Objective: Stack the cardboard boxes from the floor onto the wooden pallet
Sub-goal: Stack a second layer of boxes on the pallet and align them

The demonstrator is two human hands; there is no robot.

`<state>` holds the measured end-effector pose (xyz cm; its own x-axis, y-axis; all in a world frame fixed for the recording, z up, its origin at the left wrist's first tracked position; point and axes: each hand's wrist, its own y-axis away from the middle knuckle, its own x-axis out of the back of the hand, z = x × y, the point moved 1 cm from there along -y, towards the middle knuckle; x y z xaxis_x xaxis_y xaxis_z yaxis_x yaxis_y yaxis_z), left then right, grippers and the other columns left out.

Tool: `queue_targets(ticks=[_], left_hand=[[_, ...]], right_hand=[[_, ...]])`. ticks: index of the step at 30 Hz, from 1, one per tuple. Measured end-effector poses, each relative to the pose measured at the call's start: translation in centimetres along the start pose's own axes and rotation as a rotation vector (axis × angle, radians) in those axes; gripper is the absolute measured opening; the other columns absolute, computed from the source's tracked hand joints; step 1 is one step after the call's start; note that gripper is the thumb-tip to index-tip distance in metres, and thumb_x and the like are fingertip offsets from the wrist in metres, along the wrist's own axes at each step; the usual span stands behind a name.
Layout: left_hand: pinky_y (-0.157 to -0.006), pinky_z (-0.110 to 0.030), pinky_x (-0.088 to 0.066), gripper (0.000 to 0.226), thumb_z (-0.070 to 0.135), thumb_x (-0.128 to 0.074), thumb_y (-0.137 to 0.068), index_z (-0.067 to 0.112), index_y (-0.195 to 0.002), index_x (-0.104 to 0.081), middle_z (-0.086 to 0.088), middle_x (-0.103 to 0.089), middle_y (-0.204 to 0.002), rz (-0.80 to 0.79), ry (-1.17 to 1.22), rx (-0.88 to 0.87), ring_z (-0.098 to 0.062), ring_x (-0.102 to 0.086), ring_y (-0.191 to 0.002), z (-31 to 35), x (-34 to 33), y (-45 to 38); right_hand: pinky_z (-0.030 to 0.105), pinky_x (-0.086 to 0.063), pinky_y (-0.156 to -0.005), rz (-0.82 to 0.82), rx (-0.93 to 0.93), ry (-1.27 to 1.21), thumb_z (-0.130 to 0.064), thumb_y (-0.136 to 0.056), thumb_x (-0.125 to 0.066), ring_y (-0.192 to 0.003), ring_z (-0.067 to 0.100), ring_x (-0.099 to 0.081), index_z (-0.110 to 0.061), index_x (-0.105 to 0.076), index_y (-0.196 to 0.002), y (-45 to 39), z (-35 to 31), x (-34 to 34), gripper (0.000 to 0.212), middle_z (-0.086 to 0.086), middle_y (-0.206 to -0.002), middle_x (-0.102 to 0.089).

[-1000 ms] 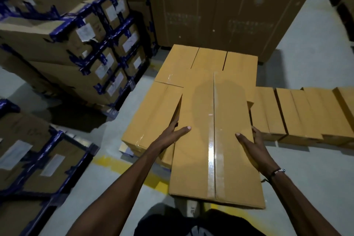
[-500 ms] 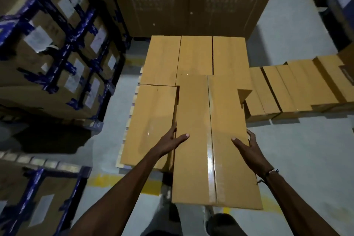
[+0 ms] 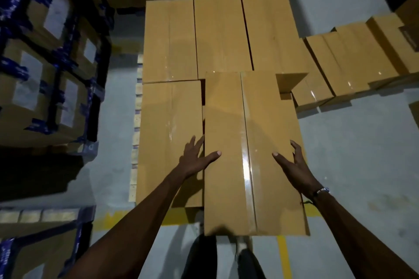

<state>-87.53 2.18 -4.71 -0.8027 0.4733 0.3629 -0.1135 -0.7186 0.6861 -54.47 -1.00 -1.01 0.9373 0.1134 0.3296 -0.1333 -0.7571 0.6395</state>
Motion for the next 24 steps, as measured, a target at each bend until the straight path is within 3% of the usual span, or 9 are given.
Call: queue_targets(ticks=[6,15,24], left_hand=[[-0.125,-0.060,0.010,0.120,0.094,-0.057,-0.069,0.034,-0.166,-0.017,0.010,0.017,-0.173,0.053,-0.118,-0.061,-0.019,0.018,-0.159,-3.6,-2.0,-5.5],[-0.123,-0.061,0.016,0.118,0.097,-0.046,-0.070,0.032,-0.166,-0.019,0.005,0.028,-0.170,0.191,-0.164,-0.097,-0.021,0.030,-0.156,-8.2,-4.2,-9.6],[-0.119,-0.053,0.025,0.096,0.080,-0.049,-0.090,0.034,-0.167,-0.014,0.011,0.034,-0.167,0.267,-0.168,-0.215,-0.016,0.038,-0.152,-10.3,-6.0,-10.9]], right_hand=[[0.052,-0.028,-0.116,0.011,0.010,0.025,-0.053,-0.093,-0.066,-0.157,0.026,-0.012,-0.046,-0.011,-0.158,-4.5,3.1,-1.3,0.086,0.003,-0.172,-0.010],[0.053,-0.026,-0.117,-0.038,-0.015,-0.009,-0.048,-0.095,-0.066,-0.157,0.024,-0.010,-0.050,-0.011,-0.157,-10.1,6.9,-4.3,0.082,-0.001,-0.172,-0.008],[0.056,-0.022,-0.119,-0.056,-0.029,-0.023,-0.053,-0.091,-0.069,-0.157,0.026,-0.007,-0.053,-0.009,-0.156,-13.7,9.7,-5.1,0.088,-0.001,-0.172,-0.005]])
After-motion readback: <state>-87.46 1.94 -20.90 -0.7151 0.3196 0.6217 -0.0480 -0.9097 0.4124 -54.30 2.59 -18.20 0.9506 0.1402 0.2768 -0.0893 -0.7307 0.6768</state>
